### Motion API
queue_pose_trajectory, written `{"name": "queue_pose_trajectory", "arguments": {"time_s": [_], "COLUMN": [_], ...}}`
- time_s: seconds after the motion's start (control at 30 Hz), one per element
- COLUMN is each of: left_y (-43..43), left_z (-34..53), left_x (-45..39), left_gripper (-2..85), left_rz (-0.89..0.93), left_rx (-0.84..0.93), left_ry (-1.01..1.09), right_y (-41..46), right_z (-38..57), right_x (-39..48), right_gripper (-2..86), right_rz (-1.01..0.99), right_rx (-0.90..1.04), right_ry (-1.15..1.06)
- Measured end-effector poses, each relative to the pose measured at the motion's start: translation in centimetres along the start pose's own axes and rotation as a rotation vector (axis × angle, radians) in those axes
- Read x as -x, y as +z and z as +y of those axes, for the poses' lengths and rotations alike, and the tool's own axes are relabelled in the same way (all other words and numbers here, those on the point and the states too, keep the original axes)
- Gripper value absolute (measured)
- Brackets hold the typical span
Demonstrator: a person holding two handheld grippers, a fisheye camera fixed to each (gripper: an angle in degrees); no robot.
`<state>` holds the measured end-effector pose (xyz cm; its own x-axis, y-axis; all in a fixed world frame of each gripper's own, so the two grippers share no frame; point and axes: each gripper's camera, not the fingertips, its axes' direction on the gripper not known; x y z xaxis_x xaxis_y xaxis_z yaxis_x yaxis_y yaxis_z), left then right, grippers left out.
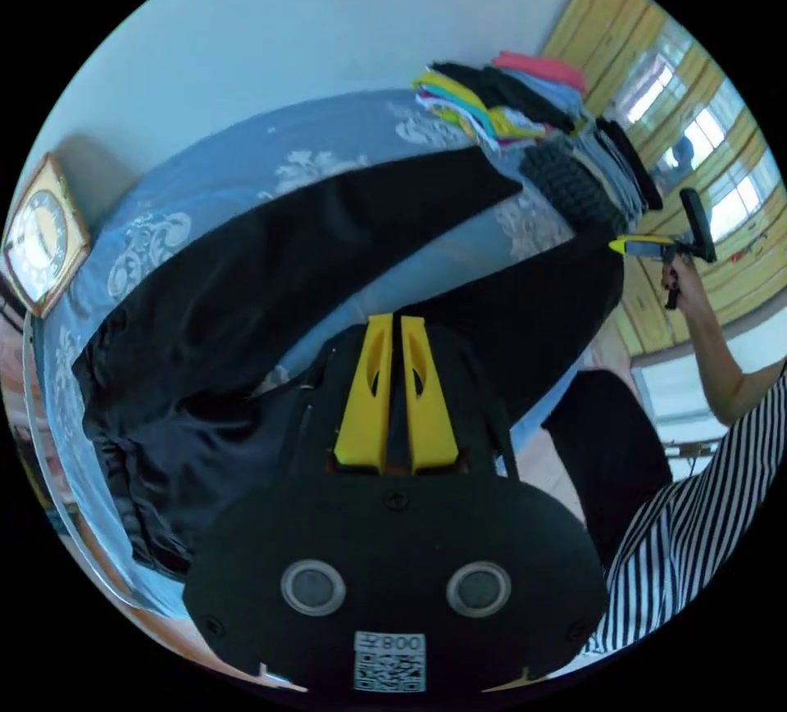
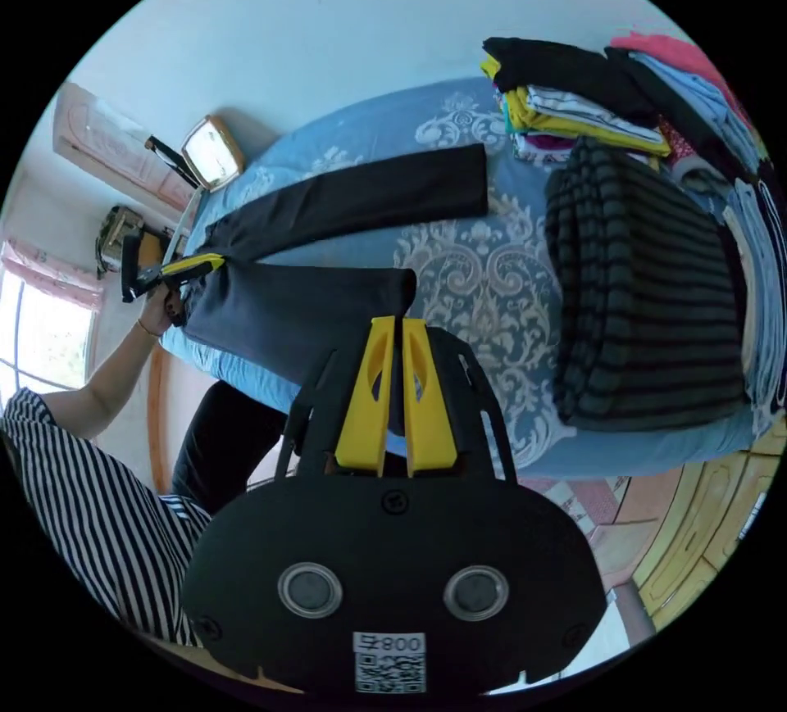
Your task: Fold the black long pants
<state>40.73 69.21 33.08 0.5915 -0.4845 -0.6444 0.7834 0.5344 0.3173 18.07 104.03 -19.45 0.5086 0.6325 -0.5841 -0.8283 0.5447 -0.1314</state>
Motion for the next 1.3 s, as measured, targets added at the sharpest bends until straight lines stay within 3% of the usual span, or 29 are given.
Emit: {"name": "queue_pose_trajectory", "arguments": {"time_s": [0.1,0.2,0.4,0.6,0.8,1.1,1.3], "left_y": [0.8,1.0,-7.4,-12.4,-15.5,-26.8,-32.8], "left_z": [-1.3,-0.7,7.2,16.7,19.1,24.3,27.9], "left_x": [0.9,1.8,2.0,1.0,0.6,-1.9,-3.2], "left_gripper": [3.8,5.2,9.1,9.1,4.4,1.0,1.7], "left_rz": [-0.024,-0.034,0.077,0.000,-0.097,0.118,0.149], "left_rx": [0.040,0.100,-0.003,0.170,0.239,0.169,0.174], "left_ry": [-0.042,-0.135,-0.195,-0.255,-0.315,-0.338,-0.365], "right_y": [2.8,6.3,6.6,9.6,11.3,7.9,11.7], "right_z": [-2.9,-3.7,2.7,6.5,6.5,11.9,14.9], "right_x": [-2.7,-5.8,-5.6,-5.9,-5.6,-6.7,-9.6], "right_gripper": [2.2,3.4,7.5,9.1,7.3,5.0,5.5], "right_rz": [-0.017,0.119,0.016,-0.082,-0.033,-0.028,-0.090], "right_rx": [0.073,0.205,0.153,0.140,0.172,0.160,0.213], "right_ry": [0.033,0.174,0.179,0.265,0.249,0.267,0.398]}}
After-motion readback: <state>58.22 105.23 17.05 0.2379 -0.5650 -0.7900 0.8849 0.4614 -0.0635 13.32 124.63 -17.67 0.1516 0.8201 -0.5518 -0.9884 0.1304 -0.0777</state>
